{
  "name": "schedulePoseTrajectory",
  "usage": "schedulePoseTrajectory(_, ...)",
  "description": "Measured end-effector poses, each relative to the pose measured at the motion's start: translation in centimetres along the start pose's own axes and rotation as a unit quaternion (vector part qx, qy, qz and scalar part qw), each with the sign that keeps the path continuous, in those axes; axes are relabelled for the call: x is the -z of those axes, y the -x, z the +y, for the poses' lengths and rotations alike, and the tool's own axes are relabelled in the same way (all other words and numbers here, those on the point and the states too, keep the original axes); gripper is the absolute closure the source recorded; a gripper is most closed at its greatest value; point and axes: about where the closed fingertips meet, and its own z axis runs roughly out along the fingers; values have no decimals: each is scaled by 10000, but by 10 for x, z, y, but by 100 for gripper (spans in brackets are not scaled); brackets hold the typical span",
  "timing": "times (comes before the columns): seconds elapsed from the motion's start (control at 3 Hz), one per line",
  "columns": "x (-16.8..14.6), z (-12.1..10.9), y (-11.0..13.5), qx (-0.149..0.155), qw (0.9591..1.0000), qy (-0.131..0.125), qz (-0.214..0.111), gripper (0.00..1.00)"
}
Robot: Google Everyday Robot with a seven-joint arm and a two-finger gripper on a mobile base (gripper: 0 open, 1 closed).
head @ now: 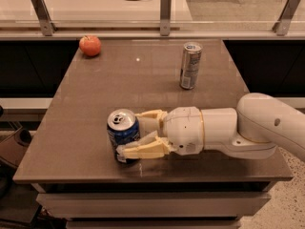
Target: Move pepsi can near apple
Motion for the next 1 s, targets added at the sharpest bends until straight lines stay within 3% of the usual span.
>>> schedulePoseTrajectory(0.33,0,0,0,0,10000,1,0,100)
schedulePoseTrajectory(0.67,-1,-12,14,61,10000,51,30,100)
schedulePoseTrajectory(1.0,-5,-38,43,128,9999,91,47,100)
